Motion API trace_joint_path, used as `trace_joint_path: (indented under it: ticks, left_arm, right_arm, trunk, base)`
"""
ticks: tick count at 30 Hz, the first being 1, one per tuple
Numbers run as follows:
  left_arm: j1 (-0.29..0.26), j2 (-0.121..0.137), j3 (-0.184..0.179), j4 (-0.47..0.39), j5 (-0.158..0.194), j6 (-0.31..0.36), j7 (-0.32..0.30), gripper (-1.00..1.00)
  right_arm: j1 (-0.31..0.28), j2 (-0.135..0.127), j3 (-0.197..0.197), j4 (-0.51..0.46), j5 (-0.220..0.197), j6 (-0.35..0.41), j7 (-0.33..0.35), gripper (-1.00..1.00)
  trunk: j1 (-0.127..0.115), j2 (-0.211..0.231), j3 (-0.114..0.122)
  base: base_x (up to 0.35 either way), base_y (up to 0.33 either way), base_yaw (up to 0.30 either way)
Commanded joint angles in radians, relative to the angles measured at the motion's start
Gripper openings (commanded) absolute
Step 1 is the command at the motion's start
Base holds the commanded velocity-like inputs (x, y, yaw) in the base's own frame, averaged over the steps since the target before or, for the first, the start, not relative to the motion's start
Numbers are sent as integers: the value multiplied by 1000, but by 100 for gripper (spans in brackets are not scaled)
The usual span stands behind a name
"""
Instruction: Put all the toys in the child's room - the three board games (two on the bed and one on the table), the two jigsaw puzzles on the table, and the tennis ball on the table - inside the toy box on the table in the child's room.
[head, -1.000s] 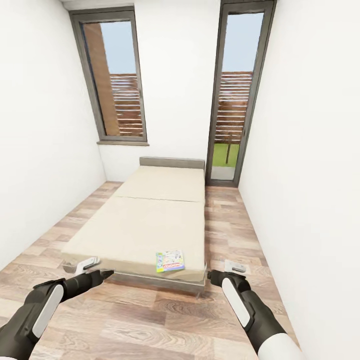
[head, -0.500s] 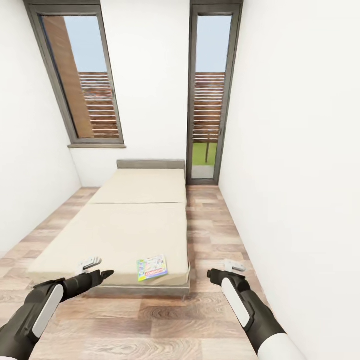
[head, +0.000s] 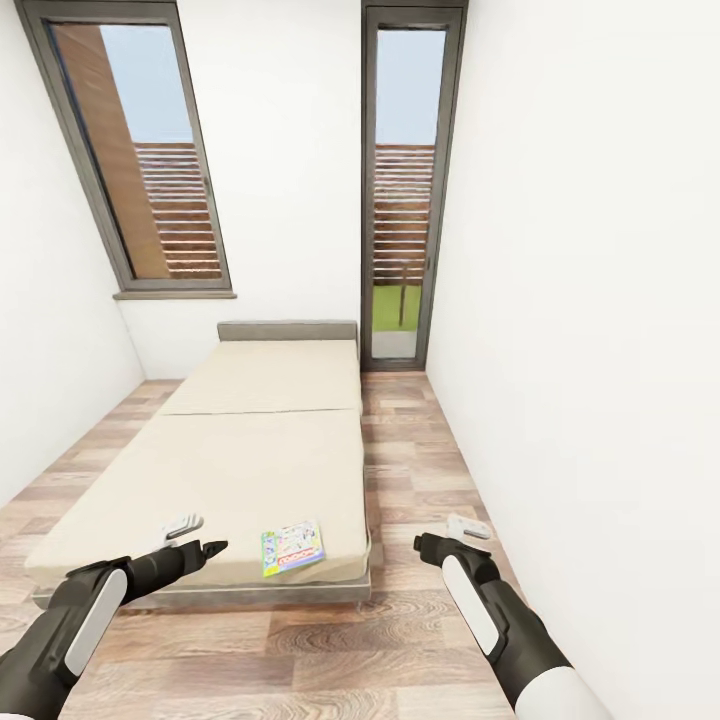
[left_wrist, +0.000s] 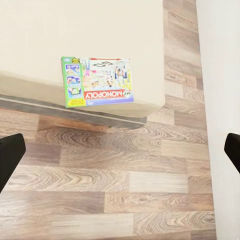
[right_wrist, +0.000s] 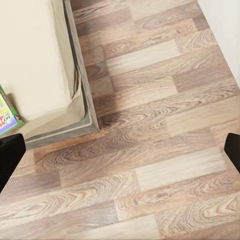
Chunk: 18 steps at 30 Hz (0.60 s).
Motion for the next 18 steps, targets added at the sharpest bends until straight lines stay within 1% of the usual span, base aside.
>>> trace_joint_path:
  ticks: [1,18]
  left_arm:
    - [-1,0,2,-1,1,7,-3,100]
    - [-1,1,2,-1,1,7,-4,100]
  right_arm:
    - [-1,-1,3,-2,-10,2,-9,100]
    - [-1,0,0,-24,-15,1,-10,100]
  trunk:
    - [1,-2,-2]
    - [1,-2,-2]
  base:
    - [5,0,-6]
    - [1,0,-1]
